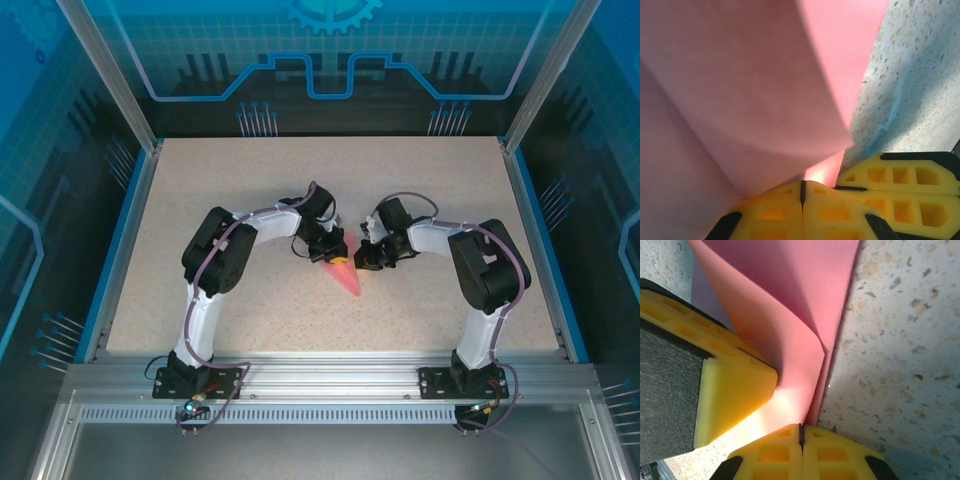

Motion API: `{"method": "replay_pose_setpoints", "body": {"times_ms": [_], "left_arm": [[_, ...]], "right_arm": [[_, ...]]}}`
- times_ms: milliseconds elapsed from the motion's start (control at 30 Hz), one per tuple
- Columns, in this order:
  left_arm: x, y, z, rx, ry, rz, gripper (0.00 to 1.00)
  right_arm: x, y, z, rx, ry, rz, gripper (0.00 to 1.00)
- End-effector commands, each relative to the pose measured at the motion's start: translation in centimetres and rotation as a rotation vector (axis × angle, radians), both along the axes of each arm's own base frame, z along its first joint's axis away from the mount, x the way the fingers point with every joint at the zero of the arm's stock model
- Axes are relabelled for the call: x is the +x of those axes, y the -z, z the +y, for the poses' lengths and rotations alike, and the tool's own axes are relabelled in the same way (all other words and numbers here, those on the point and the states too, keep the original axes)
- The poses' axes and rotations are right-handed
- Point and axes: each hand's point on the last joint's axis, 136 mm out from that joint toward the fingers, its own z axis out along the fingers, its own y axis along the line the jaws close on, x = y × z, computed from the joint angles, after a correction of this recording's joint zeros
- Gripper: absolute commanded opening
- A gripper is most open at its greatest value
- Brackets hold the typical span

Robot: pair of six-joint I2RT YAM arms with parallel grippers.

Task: Fold a paper plane with a square sheet of paper (fold left side to right side)
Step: Fourth fold the wing at the center of the table.

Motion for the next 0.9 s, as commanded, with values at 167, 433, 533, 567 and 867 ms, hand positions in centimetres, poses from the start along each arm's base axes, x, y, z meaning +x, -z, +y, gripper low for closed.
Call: {"method": "replay_pose_setpoints", "body": {"times_ms": [167, 433, 533, 567, 867], "left_arm": [[-2.4, 3.1, 2.6, 0.104, -0.006, 0.061, 0.0], [-2.4, 2.9, 2.5, 0.093, -0.007, 0.056, 0.0], [-2.4, 2.8, 2.5, 0.091, -0.006, 0.052, 0.0], [-2.3, 2.8, 2.5, 0.092, -0.007, 0.052, 0.0], [-2.3, 2.7, 2.5, 0.088, -0.006, 0.05, 0.0]], "right_arm": [[0.8, -4.1, -0.3, 0.026, -0.006, -0.096, 0.18], [-3.1, -5.4, 2.4, 0.191, -0.085, -0.004, 0.1], [-4.6, -4.3, 3.5, 0.211, -0.109, 0.054, 0.09], [-4.9, -3.9, 3.6, 0.201, -0.113, 0.067, 0.09], [-5.7, -1.2, 3.0, 0.137, -0.101, 0.131, 0.09]]}}
